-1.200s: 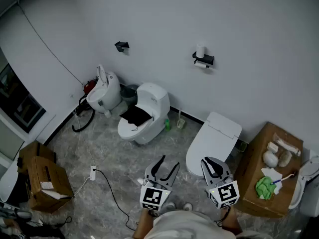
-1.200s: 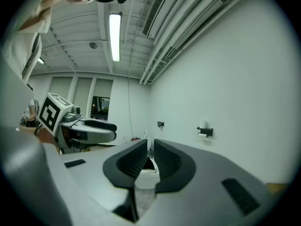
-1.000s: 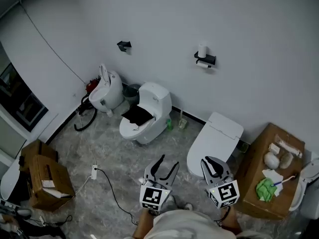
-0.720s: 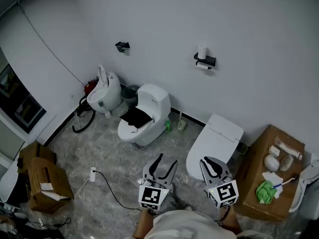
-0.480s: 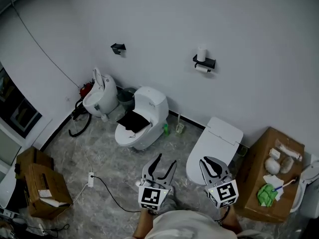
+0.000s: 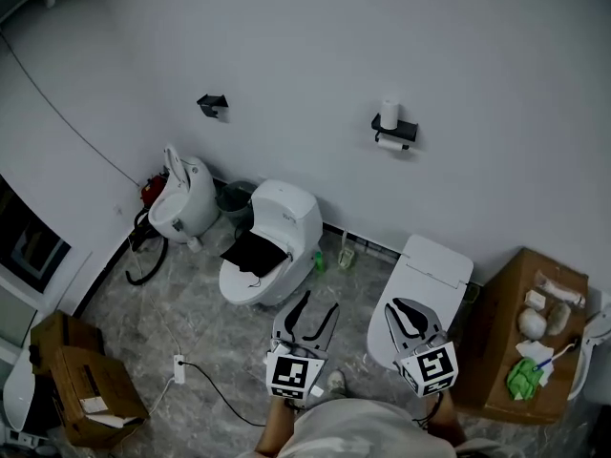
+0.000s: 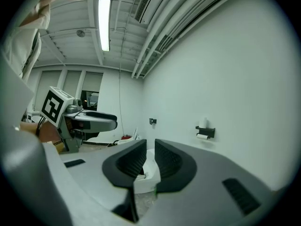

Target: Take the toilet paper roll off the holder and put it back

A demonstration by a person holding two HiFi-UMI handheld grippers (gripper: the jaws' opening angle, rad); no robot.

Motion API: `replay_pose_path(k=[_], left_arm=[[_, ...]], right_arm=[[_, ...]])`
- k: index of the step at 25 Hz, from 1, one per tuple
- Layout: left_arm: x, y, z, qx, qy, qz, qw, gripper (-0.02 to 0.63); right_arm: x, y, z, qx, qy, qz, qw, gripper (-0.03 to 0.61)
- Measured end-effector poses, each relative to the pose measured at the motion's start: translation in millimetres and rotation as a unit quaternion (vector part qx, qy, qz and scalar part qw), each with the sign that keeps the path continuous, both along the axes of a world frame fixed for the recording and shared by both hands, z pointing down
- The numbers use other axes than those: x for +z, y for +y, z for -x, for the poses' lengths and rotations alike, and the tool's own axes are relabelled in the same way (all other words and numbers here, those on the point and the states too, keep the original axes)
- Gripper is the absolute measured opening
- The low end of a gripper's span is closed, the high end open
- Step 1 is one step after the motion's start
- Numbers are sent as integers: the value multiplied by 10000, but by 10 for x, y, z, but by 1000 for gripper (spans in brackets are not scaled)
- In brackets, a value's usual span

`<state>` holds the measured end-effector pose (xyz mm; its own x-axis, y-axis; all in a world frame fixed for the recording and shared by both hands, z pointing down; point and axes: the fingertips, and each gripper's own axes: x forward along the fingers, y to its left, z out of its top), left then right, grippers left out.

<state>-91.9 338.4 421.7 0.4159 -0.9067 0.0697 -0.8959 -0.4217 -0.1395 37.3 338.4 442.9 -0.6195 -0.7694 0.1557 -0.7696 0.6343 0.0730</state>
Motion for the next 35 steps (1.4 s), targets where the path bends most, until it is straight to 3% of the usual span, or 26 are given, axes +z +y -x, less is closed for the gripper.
replay_pose_path(k=[21,35], left_arm=[[72,-1059,672,454,181,-64,9988,235],[50,-1506,725,446,132,-207,9987,233]], right_arm=[[85,-968,663,473,297,15,9984,49],[210,-1367,714,490,217,65,9985,48]])
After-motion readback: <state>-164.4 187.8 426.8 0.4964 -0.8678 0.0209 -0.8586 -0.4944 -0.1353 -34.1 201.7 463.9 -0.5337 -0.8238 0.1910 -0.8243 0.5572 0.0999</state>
